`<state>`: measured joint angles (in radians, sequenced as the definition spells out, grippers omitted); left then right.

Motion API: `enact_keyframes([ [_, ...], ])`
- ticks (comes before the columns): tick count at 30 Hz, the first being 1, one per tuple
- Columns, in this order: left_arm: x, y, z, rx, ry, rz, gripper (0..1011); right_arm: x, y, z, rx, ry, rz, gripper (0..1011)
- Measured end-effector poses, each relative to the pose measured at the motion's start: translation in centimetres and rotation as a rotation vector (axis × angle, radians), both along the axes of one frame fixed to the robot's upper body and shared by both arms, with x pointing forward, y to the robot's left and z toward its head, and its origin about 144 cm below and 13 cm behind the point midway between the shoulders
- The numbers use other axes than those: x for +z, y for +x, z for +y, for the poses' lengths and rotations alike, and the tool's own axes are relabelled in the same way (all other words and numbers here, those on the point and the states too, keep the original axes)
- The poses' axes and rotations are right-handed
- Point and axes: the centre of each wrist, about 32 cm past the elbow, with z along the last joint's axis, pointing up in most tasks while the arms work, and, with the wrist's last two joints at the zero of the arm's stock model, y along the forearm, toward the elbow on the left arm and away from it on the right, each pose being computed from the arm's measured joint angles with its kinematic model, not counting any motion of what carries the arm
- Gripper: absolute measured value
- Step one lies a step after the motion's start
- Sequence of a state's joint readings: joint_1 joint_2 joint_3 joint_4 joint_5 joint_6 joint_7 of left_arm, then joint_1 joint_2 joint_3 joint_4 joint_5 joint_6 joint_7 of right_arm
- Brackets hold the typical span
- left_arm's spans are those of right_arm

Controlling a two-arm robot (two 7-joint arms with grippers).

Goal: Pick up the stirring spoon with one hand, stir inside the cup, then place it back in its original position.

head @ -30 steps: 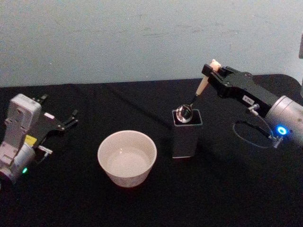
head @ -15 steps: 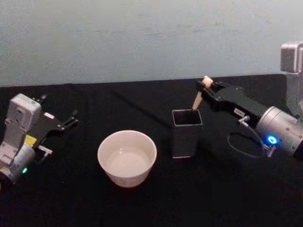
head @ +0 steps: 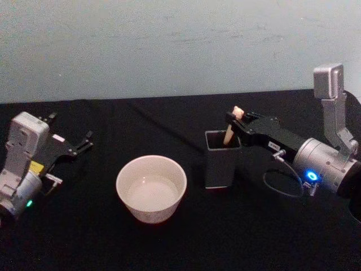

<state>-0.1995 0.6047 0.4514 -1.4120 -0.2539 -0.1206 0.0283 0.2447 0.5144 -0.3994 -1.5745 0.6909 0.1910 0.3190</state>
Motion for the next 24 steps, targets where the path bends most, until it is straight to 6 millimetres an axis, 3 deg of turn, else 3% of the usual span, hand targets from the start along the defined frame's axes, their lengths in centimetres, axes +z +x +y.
enact_keyframes([
  [24,0.00,0.00,0.00,0.000,0.000,0.000,1001,-0.97,0.14,0.41,0.004,-0.026,0.025,214],
])
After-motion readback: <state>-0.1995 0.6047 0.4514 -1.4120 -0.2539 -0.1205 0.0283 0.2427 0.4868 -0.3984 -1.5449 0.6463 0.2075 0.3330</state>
